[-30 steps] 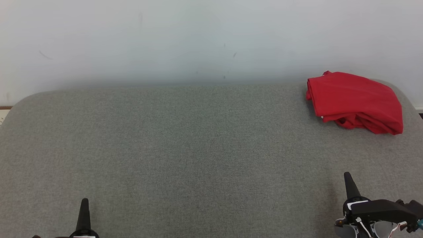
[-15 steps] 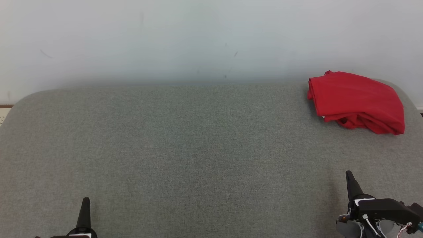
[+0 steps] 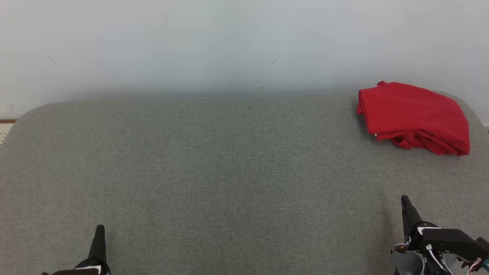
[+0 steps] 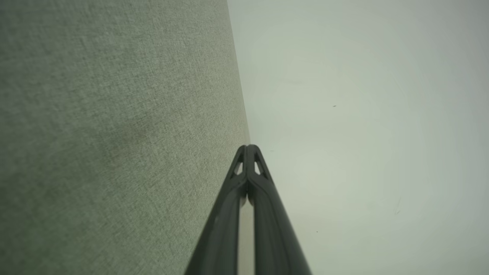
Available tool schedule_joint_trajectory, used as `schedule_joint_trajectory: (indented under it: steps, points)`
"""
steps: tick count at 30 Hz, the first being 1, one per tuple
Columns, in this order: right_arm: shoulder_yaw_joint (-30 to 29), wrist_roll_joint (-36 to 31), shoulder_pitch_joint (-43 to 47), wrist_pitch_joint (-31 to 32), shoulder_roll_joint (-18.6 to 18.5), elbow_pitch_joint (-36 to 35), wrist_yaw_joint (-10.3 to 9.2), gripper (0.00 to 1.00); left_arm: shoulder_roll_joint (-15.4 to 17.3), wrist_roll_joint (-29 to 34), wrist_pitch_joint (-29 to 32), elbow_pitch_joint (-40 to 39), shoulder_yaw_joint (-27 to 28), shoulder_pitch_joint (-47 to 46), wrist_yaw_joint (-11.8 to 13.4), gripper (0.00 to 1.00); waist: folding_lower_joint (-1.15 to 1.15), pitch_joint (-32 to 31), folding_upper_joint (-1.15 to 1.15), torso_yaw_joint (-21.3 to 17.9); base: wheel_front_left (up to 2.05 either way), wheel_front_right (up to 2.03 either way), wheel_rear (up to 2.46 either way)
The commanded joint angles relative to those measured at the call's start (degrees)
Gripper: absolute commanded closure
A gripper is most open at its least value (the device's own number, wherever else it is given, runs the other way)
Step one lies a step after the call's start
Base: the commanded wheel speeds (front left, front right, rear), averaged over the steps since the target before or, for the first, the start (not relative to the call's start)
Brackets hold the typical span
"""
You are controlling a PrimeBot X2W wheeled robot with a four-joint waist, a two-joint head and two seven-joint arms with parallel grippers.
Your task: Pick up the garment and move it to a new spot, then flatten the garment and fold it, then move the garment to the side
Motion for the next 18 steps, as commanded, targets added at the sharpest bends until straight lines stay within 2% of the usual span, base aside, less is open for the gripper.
schedule_joint_trajectory:
  steps: [1,18]
  points:
    - [-0.35,1.37,-0.78,0.38,0.19,0.01,-0.01,1.00,0.37,-1.47,0.47,0.29,-0.06,-1.18,-0.33,1.00,-0.01,0.02,0.00,0.03,0.00,0.00,0.00]
    - [-2.11,8.08,-1.62,2.33,0.56,1.12,-0.02,1.00,0.37,-8.29,1.95,1.92,-0.10,-2.18,-1.01,1.00,-0.01,0.24,0.00,0.29,0.00,0.00,0.00]
